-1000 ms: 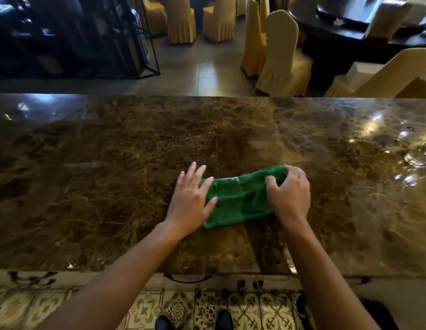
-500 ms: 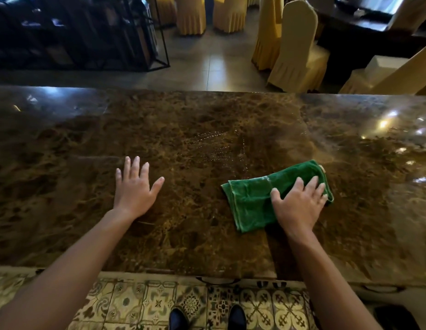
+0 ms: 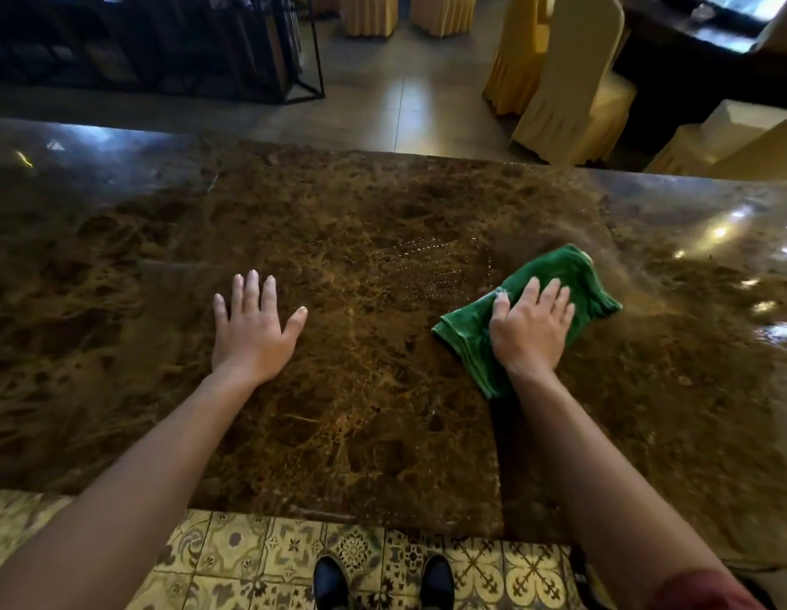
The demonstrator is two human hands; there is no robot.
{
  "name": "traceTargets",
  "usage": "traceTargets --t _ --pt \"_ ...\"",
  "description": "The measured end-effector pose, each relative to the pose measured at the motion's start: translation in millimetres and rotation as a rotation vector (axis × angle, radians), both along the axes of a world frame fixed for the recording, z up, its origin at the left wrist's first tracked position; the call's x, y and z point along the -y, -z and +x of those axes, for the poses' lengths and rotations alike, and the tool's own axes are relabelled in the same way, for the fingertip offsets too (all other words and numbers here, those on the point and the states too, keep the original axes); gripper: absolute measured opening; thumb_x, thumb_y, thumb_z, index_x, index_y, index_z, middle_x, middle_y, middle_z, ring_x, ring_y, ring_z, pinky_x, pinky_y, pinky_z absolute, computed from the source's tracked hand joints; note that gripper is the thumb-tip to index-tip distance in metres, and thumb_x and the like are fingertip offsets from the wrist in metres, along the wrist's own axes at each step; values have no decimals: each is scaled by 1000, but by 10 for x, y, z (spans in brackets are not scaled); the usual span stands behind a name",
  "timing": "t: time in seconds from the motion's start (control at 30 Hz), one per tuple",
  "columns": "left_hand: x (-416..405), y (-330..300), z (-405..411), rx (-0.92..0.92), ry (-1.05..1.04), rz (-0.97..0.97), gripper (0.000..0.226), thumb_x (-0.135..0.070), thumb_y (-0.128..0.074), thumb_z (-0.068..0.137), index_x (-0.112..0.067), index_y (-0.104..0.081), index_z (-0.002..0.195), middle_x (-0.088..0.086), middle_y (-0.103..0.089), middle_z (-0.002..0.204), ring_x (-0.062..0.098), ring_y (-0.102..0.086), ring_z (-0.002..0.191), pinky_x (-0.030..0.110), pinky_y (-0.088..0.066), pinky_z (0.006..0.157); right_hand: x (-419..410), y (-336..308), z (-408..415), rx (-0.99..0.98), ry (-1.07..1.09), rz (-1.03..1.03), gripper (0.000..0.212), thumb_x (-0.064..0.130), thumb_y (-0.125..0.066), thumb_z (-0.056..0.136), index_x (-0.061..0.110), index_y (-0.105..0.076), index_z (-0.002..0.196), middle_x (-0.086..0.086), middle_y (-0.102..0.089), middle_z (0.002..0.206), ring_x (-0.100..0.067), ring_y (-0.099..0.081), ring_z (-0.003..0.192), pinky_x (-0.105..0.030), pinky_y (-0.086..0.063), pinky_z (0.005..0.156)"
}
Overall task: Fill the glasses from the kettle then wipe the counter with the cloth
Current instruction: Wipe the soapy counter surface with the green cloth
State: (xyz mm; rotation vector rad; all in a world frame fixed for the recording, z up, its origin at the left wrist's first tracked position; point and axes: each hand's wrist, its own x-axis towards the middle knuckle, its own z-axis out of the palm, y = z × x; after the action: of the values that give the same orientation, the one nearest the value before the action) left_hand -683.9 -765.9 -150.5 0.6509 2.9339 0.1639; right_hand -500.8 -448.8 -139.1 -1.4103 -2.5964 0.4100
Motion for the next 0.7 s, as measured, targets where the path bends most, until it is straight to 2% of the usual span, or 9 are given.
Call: traceTargets --t 0.17,0.37,0.43,0.5,0.57,0.63,0.7 --pt "-5 18 4 -26 -1 24 79 -66 -12 102 -15 -13 162 10 -3 172 25 6 159 53 1 127 -140 -3 -670 54 -242 22 70 51 -27 106 11 -22 164 -20 -11 172 -33 -6 160 -49 -3 130" --pt "-3 5 1 -21 -2 76 70 -57 -12 106 -16 -16 162 9 -5 172 24 5 159 50 3 127 128 -23 -1267 70 -543 28 69 54 -27 106 18 -21 165 -12 -10 174 -25 -4 161 -43 -3 130" --pt "27 -37 -39 20 8 131 67 -55 -17 107 -17 -21 162 7 -8 172 23 2 159 48 2 127 276 -22 -1359 70 -622 23 68 55 -27 106 20 -22 165 -10 -10 174 -24 -3 161 -42 -2 130" --pt "153 -103 -124 20 27 179 62 -52 -27 107 -19 -30 159 7 -16 171 23 -6 159 48 -5 127 431 -24 -1444 67 -692 18 67 56 -28 107 22 -22 165 -9 -10 174 -22 -2 161 -41 0 130" --pt "401 -141 -243 -55 9 148 60 -50 -36 106 -18 -35 157 8 -22 169 27 -13 157 51 -12 126 572 -29 -1525 72 -748 20 67 57 -27 107 24 -22 165 -7 -10 174 -21 -1 161 -41 0 130" --pt "736 -171 -402 -106 -67 50 64 -51 -37 104 -17 -32 158 10 -18 170 29 -8 158 54 -10 125 717 -18 -1594 72 -776 35 67 59 -26 106 25 -22 165 -5 -10 174 -20 0 161 -43 1 130" --pt "1065 -181 -550 -78 -189 5 70 -56 -33 103 -16 -25 160 11 -12 171 29 -1 158 55 -5 125 872 7 -1671 74 -771 68 69 62 -24 104 28 -24 164 -4 -12 174 -21 2 161 -47 4 129"
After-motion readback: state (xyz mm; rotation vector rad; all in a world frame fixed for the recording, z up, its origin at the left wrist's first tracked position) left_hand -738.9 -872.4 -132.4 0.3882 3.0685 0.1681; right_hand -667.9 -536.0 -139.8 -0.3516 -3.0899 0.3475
